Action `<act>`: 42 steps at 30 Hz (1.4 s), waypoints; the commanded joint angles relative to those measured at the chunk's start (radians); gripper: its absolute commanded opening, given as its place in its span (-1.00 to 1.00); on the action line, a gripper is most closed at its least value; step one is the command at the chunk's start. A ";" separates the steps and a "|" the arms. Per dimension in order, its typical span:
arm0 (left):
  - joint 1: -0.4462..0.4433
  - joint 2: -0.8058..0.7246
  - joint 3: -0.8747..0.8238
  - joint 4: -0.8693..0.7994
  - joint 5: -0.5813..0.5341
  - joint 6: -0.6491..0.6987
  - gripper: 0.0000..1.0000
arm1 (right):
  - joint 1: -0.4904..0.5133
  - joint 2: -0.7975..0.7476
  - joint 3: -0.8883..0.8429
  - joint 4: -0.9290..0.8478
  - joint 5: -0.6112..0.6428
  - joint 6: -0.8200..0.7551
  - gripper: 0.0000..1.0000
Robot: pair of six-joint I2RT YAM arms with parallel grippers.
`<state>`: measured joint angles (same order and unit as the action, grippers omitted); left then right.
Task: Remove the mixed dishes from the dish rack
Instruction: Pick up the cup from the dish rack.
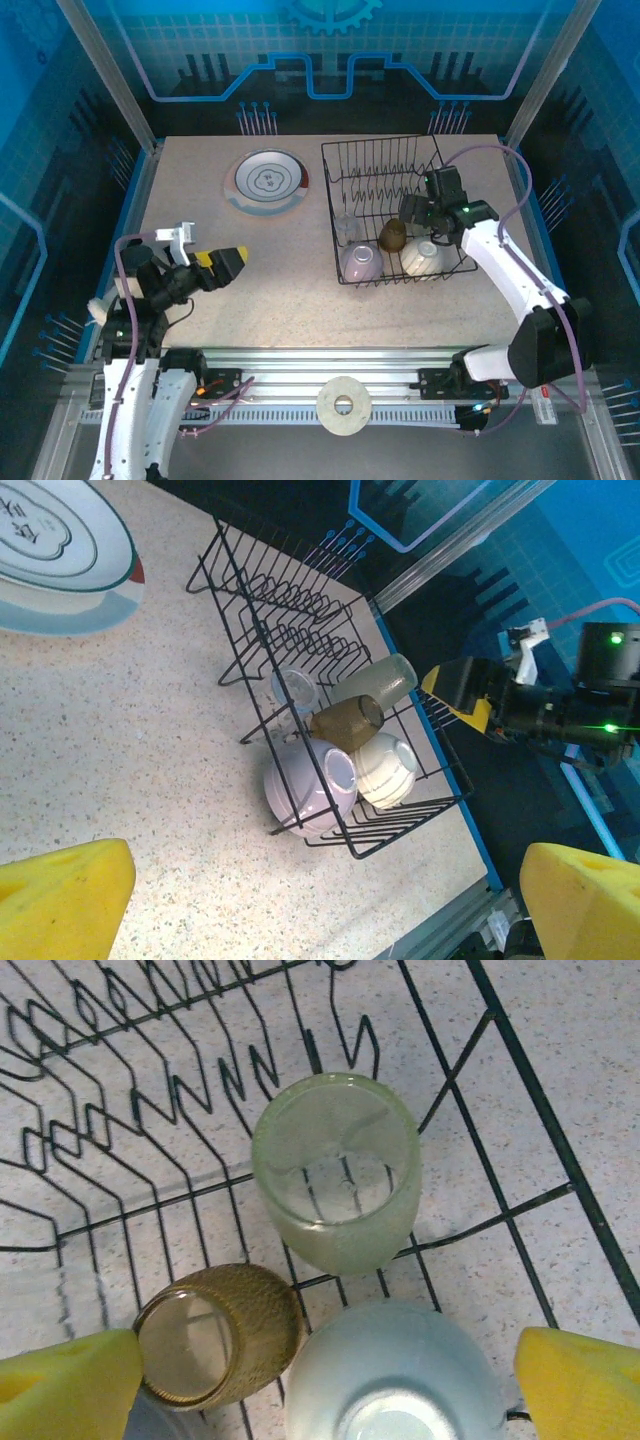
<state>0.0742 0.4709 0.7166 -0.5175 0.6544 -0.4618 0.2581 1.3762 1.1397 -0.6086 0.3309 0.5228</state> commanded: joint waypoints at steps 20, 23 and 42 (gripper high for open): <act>-0.060 -0.055 -0.042 0.107 0.158 -0.014 0.99 | -0.054 0.295 0.218 -0.038 0.019 -0.052 0.70; -0.060 -0.055 -0.040 0.106 0.157 -0.012 0.99 | -0.063 0.313 0.234 -0.042 0.008 -0.057 0.60; -0.065 -0.057 -0.040 0.104 0.152 -0.022 0.99 | -0.071 0.362 0.258 -0.036 -0.001 -0.082 0.31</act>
<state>0.0189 0.4240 0.6834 -0.4286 0.7841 -0.4717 0.2005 1.7195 1.3743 -0.6281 0.3328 0.4469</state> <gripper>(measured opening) 0.992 0.672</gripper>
